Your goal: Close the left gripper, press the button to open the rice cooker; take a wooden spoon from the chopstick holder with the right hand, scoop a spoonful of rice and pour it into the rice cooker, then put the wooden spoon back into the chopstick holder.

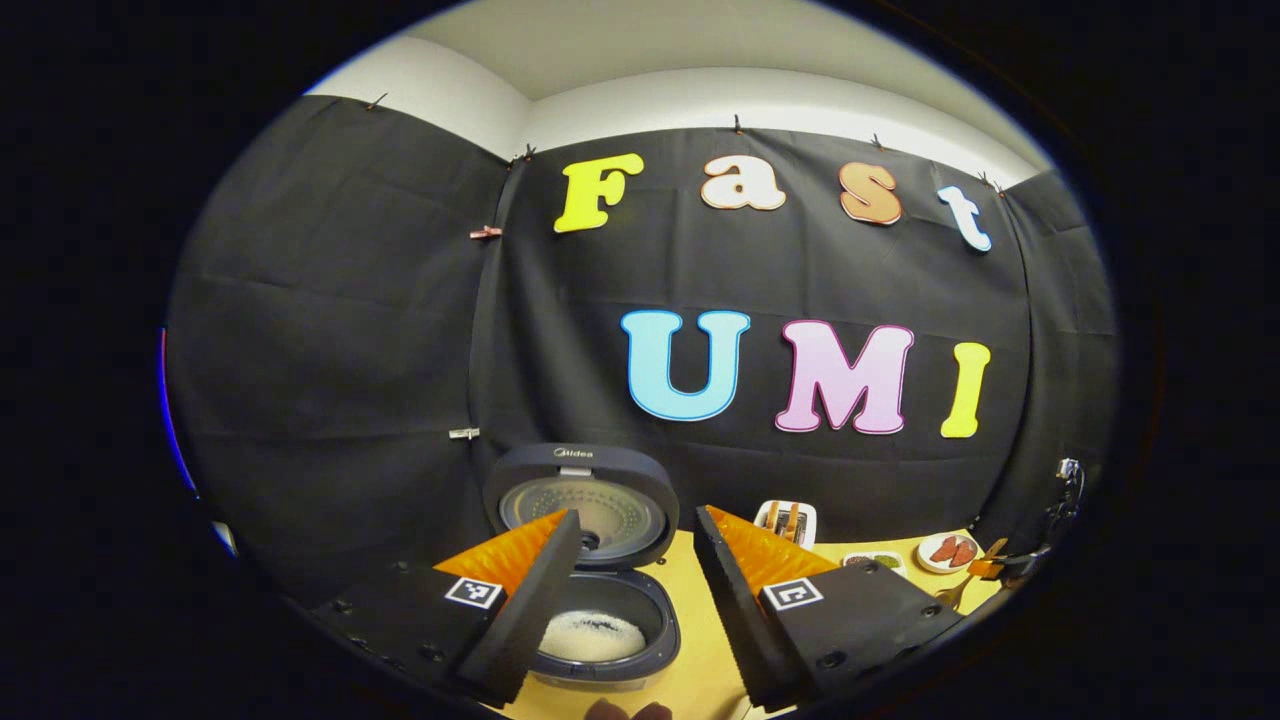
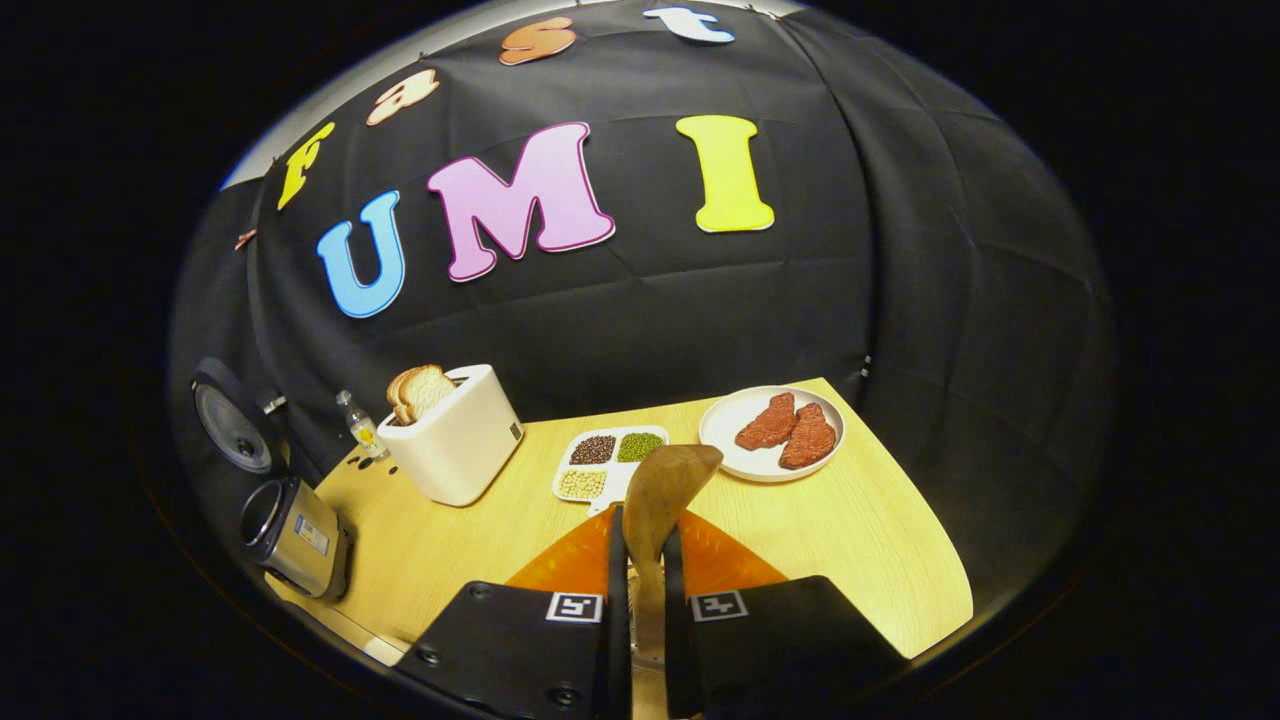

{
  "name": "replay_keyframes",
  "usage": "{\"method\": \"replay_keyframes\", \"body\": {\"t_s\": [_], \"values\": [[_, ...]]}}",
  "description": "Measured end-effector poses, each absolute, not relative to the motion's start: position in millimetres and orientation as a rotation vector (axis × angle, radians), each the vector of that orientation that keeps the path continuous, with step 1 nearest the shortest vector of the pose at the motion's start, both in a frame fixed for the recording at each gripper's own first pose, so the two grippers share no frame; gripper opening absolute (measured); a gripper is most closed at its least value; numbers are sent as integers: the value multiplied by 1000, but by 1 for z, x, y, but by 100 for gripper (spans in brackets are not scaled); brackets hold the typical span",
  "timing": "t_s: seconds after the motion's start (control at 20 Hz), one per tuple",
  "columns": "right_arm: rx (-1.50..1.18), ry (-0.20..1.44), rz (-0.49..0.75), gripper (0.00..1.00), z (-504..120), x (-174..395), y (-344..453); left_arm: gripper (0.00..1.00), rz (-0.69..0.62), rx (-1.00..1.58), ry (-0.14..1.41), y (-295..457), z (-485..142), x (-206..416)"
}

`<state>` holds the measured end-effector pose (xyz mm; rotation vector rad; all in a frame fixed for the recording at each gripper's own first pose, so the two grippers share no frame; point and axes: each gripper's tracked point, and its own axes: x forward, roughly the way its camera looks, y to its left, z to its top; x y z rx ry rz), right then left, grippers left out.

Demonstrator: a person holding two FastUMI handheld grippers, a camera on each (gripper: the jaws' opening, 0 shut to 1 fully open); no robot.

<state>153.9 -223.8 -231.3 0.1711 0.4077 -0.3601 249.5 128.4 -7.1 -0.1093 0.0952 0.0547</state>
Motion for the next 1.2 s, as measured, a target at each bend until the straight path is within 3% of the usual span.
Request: {"method": "replay_keyframes", "body": {"t_s": [0.1,0.25,0.3,0.8,0.95,1.05,1.2], "values": [[158,418,-360,31,-229,148,-220,80,52,-122,87,132,-5,261],[131,398,-379,100,-215,128,-217,80,77,-141,63,151,3,284],[122,389,-386,96,-213,125,-217,80,90,-145,59,158,4,293],[250,392,-363,98,-204,89,-177,79,123,-22,20,193,20,408],[260,408,-334,98,-207,84,-159,79,133,-31,92,200,2,443],[263,422,-316,99,-211,81,-148,78,148,-25,230,207,-32,455],[285,435,-298,99,-215,77,-137,81,140,-43,320,202,-46,440]]}}
